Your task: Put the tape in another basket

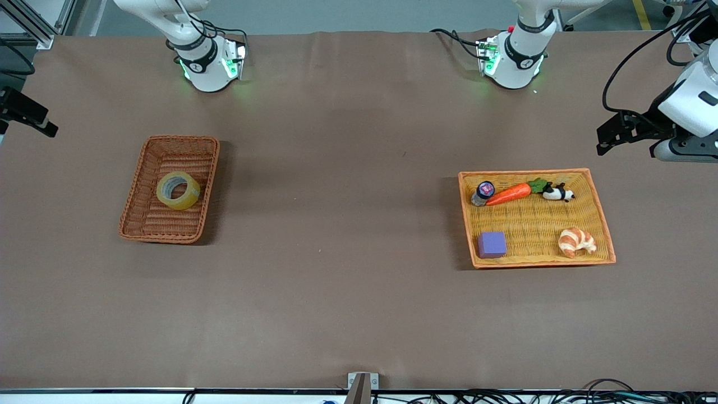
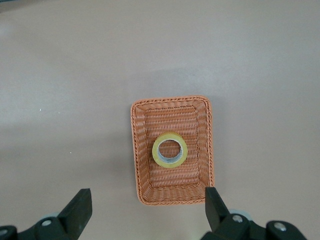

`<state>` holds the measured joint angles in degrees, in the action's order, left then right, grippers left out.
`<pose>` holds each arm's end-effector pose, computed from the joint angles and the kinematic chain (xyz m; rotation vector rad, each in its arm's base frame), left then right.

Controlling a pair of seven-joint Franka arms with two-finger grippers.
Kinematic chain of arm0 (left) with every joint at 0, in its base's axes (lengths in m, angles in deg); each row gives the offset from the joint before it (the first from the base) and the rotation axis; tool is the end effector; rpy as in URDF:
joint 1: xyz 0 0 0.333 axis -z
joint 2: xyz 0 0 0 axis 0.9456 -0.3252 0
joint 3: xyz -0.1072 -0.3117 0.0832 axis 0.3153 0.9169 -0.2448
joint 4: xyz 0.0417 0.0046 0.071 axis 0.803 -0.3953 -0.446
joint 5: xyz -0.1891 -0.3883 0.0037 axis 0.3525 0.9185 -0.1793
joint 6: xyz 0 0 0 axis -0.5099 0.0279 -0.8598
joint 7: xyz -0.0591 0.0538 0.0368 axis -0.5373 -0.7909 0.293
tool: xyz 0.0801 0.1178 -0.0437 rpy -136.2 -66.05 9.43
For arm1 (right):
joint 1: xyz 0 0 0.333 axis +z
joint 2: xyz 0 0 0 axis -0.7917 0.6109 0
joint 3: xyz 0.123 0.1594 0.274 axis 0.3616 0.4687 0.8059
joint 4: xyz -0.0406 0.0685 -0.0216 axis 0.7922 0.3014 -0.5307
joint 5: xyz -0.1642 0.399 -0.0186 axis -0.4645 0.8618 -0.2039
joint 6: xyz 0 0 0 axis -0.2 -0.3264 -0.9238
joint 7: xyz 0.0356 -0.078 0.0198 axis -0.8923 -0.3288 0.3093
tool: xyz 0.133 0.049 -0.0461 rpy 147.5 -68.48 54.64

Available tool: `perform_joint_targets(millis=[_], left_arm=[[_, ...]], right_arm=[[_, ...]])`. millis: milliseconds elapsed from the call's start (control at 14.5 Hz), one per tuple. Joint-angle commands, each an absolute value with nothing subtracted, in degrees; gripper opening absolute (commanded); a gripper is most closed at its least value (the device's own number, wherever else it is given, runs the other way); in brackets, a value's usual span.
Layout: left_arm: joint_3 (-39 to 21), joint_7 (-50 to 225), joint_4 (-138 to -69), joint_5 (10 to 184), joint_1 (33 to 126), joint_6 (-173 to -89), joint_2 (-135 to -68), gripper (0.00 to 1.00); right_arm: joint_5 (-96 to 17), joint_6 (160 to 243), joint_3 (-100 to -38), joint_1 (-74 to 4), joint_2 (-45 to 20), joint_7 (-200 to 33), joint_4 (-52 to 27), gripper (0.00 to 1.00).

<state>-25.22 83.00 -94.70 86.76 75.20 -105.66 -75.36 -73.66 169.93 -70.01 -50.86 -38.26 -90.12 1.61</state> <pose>0.5914 -0.0630 0.6098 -3.1208 0.1228 -0.0372 0.5704 -0.0416 0.6675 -3.0842 0.1712 -0.0425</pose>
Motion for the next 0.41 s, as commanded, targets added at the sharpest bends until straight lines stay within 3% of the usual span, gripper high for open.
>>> perform_joint_targets(millis=[0, 344], left_arm=[[-25.0, 83.0, -94.1, 85.7, 75.0, -105.0, -75.1, 1.0], [-25.0, 83.0, -94.1, 85.7, 75.2, -105.1, -75.5, 1.0]], right_arm=[[-75.5, 170.2, -69.3, -51.2, -37.7, -89.6, 2.0, 1.0], [-77.1, 171.9, -69.1, -50.4, -37.6, -89.4, 0.4, 1.0]])
